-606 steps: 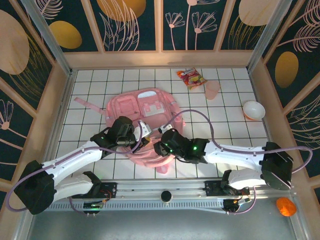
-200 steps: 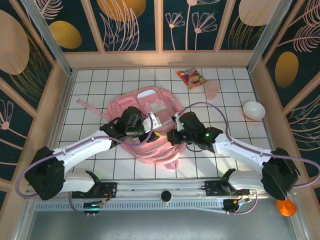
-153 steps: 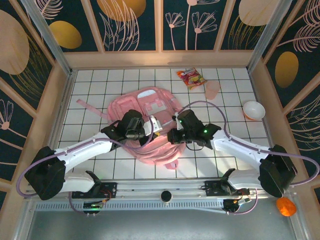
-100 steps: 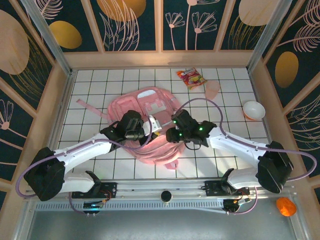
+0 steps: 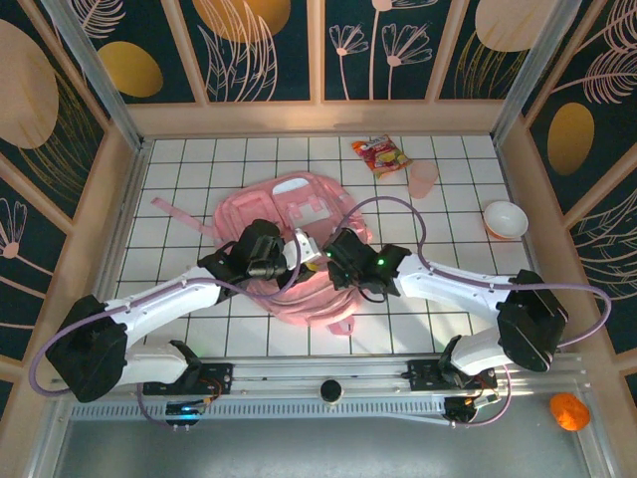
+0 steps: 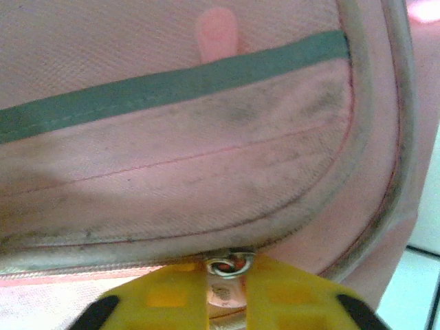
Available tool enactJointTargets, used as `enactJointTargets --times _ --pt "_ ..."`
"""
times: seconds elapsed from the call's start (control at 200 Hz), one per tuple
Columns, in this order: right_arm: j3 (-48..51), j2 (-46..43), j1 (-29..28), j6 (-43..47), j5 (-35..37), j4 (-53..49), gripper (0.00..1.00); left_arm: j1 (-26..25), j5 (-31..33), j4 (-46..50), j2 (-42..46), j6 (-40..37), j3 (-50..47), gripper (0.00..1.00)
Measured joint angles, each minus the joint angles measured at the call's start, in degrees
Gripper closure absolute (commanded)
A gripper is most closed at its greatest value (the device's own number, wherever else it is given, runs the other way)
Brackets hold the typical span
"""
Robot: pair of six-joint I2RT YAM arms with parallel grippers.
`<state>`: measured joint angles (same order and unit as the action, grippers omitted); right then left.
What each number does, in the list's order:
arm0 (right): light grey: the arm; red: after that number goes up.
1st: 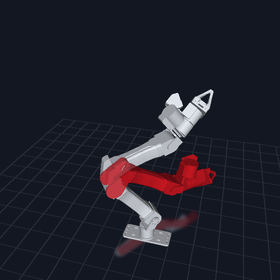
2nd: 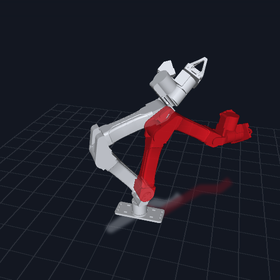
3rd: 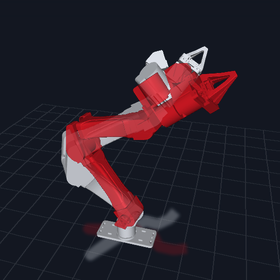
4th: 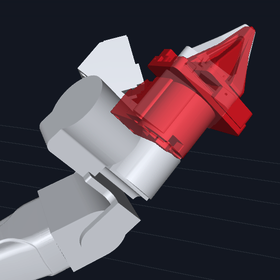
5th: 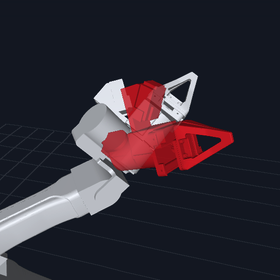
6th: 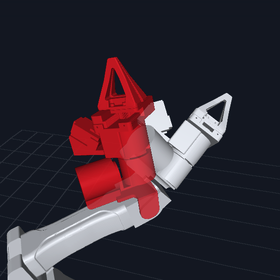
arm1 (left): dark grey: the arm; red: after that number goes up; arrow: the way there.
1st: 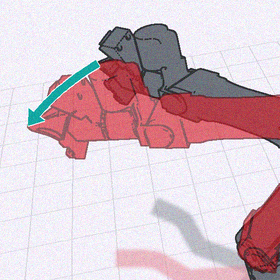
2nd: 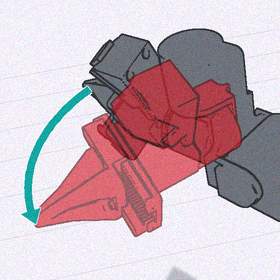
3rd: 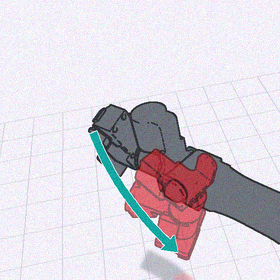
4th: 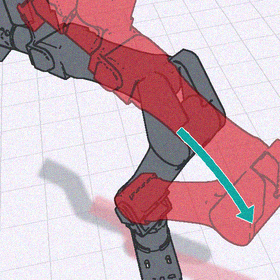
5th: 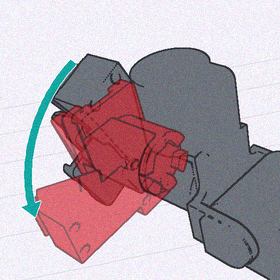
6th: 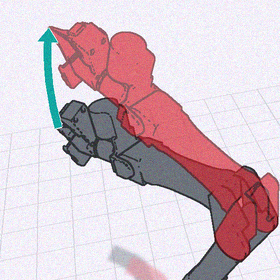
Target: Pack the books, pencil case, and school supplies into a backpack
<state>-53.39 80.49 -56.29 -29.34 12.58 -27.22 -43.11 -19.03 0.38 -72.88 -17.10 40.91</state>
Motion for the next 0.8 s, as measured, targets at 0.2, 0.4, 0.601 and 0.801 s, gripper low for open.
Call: enactJointTargets --times 0.2,0.4,0.601,0.801 --pt "-0.04 -0.74 0.07 2.12 0.24 -0.02 1.0 -0.2 0.11 -1.73 0.79 0.85 0.02 0.34" --pt "0.02 -3.19 1.42 3.78 -2.82 0.7 1.0 -2.43 1.53 -1.99 -3.08 -0.39 1.79 0.43" --pt "0.76 -4.24 3.85 4.24 -5.84 1.07 1.0 -3.32 6.51 -2.43 -5.88 -0.11 1.92 1.0" --pt "3.43 -6.82 10.34 6.58 -10.14 4.33 1.0 -3.74 8.55 -2.84 -2.82 -1.27 0.66 1.0"
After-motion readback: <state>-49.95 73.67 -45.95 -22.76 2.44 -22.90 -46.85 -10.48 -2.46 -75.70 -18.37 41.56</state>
